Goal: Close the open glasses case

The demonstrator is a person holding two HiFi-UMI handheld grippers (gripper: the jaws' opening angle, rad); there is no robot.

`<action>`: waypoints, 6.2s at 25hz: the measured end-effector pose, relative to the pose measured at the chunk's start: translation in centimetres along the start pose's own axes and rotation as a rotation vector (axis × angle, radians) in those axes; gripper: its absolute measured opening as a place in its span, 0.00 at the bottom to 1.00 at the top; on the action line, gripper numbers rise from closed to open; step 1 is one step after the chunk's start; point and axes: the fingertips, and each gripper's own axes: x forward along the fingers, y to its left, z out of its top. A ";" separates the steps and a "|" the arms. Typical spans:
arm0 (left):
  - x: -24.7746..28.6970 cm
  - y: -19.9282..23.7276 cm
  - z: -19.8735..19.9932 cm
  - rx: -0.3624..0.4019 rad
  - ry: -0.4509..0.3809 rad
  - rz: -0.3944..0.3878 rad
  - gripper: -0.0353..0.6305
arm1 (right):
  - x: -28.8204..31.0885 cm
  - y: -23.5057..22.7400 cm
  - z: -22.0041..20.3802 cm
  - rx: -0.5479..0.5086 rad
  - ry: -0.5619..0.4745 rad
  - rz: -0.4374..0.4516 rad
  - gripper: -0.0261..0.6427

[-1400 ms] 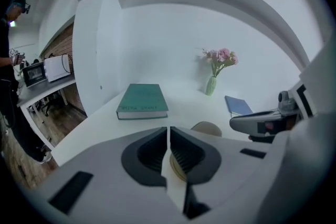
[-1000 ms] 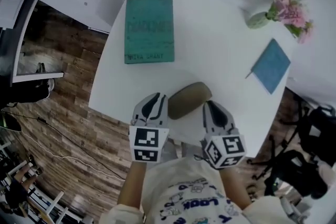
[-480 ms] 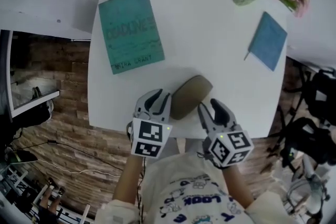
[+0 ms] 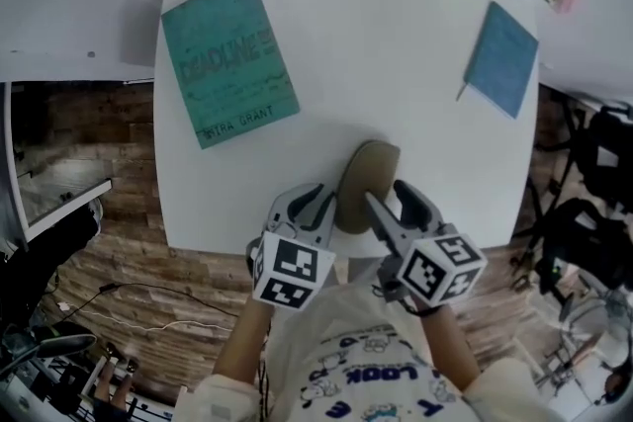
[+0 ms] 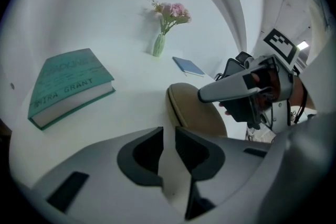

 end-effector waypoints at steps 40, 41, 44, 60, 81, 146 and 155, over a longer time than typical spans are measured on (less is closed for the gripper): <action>4.4 -1.7 6.6 0.076 0.002 -0.155 0.15 | 1.1 -7.2 4.3 -1.023 0.879 0.373 0.49; 4.4 -0.8 7.2 0.113 0.001 -0.153 0.15 | 0.9 -7.2 4.3 -1.035 0.892 0.380 0.49; 5.4 0.3 8.6 0.304 0.035 -0.185 0.21 | 0.5 -7.4 4.2 -1.092 0.936 0.399 0.49; 8.5 -5.2 7.2 0.874 0.199 -0.493 0.26 | -1.3 -9.0 3.8 -1.467 1.009 0.546 0.49; 8.5 -4.3 7.0 0.776 0.202 -0.480 0.06 | -1.1 -9.1 3.6 -1.417 1.065 0.601 0.49; 4.4 -2.0 4.1 0.502 0.137 -0.108 0.05 | 4.0 -3.3 3.6 -0.715 0.659 0.280 0.49; 4.3 -3.9 3.6 0.490 0.125 -0.158 0.05 | 5.3 -1.6 4.2 -0.510 0.527 0.224 0.49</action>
